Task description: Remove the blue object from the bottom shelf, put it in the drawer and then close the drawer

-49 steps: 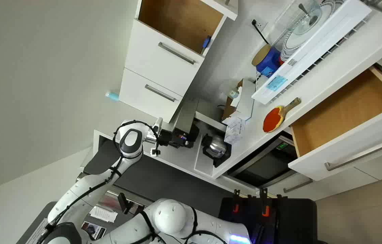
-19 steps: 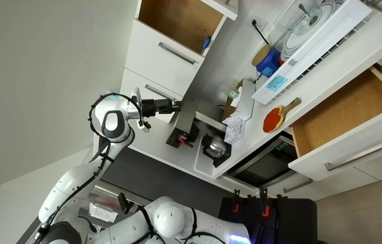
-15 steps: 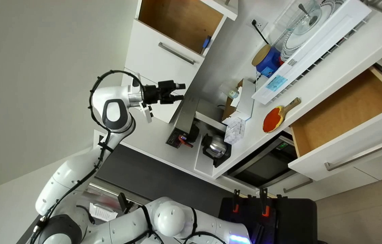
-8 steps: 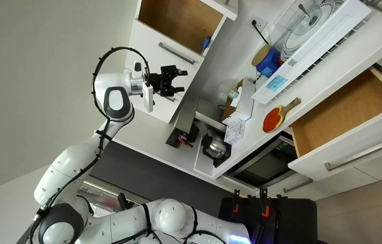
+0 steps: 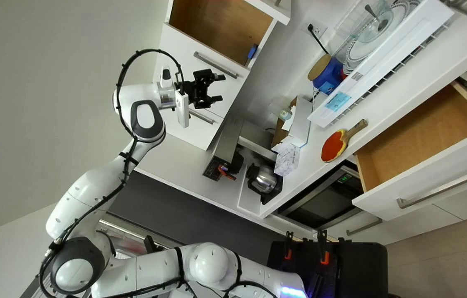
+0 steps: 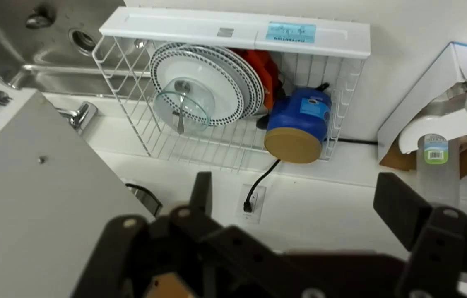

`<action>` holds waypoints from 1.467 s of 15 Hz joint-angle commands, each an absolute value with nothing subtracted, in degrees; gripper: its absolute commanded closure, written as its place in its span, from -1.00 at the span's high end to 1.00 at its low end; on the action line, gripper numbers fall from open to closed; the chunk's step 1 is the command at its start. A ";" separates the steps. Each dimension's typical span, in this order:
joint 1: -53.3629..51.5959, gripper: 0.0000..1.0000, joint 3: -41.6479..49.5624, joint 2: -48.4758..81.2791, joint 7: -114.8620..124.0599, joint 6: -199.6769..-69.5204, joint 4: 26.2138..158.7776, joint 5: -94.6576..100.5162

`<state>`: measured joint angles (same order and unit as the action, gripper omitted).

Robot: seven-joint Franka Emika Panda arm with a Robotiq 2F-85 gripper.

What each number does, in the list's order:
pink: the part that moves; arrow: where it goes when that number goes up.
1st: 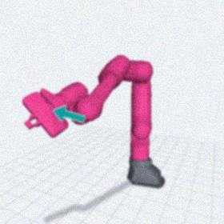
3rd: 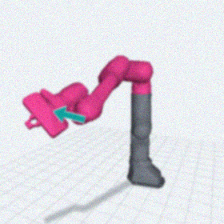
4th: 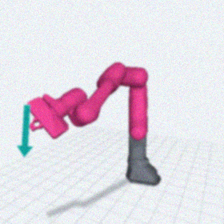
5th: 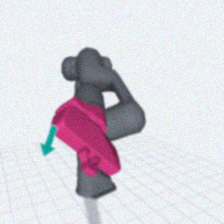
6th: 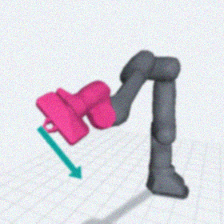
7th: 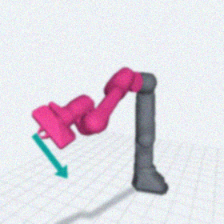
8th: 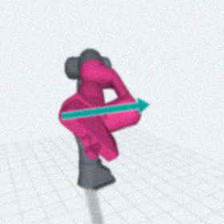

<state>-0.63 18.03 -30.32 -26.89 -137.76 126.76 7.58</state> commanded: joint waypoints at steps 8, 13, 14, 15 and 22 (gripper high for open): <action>-3.35 1.00 21.72 -0.99 -53.49 -135.40 96.97 -19.89; 4.90 1.00 15.05 8.67 -60.49 -127.08 84.27 -29.68; 5.44 1.00 13.66 5.27 -58.20 -131.11 90.11 -27.19; 6.52 1.00 12.66 6.72 -58.59 -129.98 88.10 -27.60; 7.42 1.00 11.04 9.89 -57.91 -132.79 85.11 -28.44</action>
